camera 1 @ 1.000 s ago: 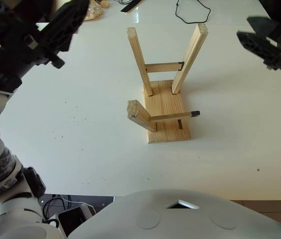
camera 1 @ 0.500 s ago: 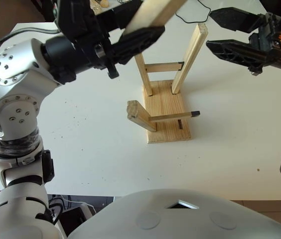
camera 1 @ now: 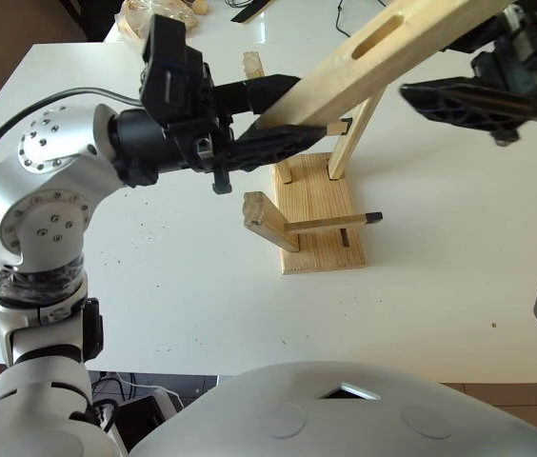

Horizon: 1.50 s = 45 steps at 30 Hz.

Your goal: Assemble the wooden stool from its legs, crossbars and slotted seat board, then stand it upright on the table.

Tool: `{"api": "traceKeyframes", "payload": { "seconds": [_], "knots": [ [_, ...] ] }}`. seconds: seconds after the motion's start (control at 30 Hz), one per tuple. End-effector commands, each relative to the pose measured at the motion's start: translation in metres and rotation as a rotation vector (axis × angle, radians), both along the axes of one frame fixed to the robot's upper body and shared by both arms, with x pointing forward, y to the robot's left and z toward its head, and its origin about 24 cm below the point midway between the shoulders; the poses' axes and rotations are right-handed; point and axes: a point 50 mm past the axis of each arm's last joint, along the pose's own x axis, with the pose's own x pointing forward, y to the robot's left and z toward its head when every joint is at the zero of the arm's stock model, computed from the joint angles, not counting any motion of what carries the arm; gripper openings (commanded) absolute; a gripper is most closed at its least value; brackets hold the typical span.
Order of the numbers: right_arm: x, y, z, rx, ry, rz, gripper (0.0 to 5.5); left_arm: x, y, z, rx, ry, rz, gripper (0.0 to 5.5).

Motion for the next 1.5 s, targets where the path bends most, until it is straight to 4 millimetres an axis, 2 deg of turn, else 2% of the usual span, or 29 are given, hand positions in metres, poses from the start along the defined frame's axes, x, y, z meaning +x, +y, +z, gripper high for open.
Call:
{"api": "traceKeyframes", "payload": {
  "seconds": [0.03, 0.37, 0.73, 0.97, 1.0, 1.07, 1.17, 1.3, 1.5],
  "knots": [
    [-0.006, 0.002, 0.01, 0.024, -0.015, 0.075, 3.71, 0.005, -0.001, 0.007, -0.012, 0.023, -0.059, 2.02],
    [-0.003, 0.011, 0.012, 0.025, -0.007, 0.103, 3.71, 0.007, -0.01, 0.002, 0.02, -0.017, -0.1, 2.02],
    [0.01, 0.011, 0.0, -0.059, -0.028, 0.001, 2.09, 0.013, -0.014, -0.001, 0.041, -0.132, 0.007, 2.02],
    [0.012, 0.007, -0.004, -0.075, -0.041, -0.018, 2.0, 0.014, -0.012, -0.001, 0.049, -0.088, -0.005, 2.02],
    [0.012, 0.007, -0.003, -0.073, -0.044, -0.018, 2.0, 0.019, -0.012, 0.0, 0.037, -0.066, 0.031, 2.37],
    [0.013, 0.006, -0.002, -0.069, -0.049, -0.021, 2.0, 0.023, -0.012, 0.002, 0.044, -0.074, 0.051, 2.62],
    [0.015, 0.003, 0.002, -0.044, -0.051, -0.032, 2.0, 0.02, -0.014, 0.004, 0.036, -0.08, 0.031, 3.1],
    [0.021, -0.003, 0.002, -0.067, -0.078, -0.093, 2.0, 0.015, -0.006, -0.007, 0.102, -0.058, 0.005, 3.74],
    [0.026, -0.036, 0.011, -0.096, -0.115, -0.217, 2.0, 0.014, 0.022, -0.015, 0.175, -0.085, 0.122, 3.77]
  ]
}}
